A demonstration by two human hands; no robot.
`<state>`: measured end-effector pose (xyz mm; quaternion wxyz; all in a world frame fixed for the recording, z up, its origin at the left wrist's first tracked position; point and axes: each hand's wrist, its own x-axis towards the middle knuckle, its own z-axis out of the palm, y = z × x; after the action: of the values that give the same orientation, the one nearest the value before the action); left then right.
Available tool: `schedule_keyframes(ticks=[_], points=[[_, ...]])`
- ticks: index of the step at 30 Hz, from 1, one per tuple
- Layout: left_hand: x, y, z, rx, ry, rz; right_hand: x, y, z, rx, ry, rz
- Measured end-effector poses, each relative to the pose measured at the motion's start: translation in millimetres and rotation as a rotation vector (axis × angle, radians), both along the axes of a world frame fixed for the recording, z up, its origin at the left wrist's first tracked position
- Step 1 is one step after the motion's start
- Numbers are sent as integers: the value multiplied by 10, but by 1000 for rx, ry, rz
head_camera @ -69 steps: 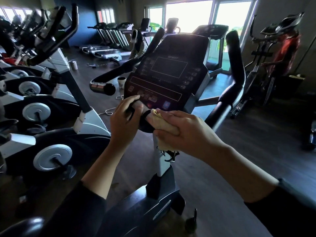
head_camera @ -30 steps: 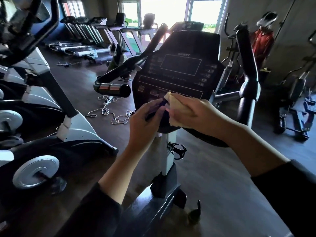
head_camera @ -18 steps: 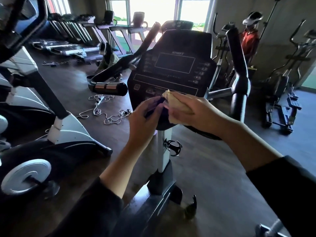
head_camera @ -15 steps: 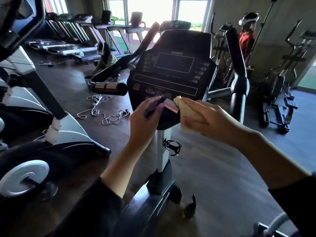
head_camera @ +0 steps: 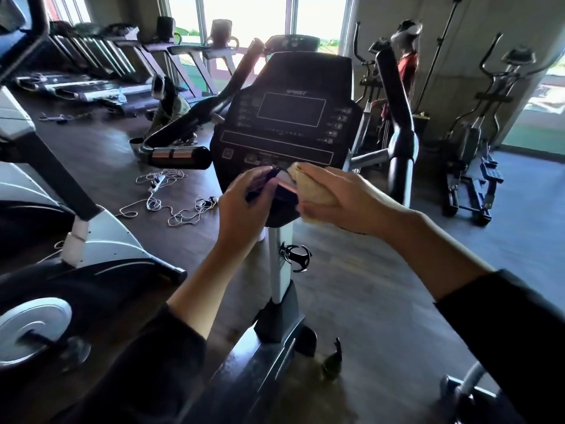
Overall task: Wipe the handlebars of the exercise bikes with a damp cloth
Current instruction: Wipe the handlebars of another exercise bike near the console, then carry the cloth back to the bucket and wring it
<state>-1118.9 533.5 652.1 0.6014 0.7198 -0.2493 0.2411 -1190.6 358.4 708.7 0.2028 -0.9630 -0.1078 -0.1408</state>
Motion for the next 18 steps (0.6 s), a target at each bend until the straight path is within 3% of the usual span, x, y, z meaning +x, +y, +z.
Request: schedule_keyframes(ticks=[5, 11, 15, 18], points=[[-61, 11, 48, 105, 91, 26, 134, 211, 122, 44, 10, 70], [-454, -17, 122, 374, 18, 181, -356, -238, 275, -59, 40, 80], [-842, -203, 26, 497, 46, 204, -757, -550, 205, 236, -30, 104], [-1141, -367, -118, 725, -8, 206, -1131, -677, 63, 388, -40, -2]])
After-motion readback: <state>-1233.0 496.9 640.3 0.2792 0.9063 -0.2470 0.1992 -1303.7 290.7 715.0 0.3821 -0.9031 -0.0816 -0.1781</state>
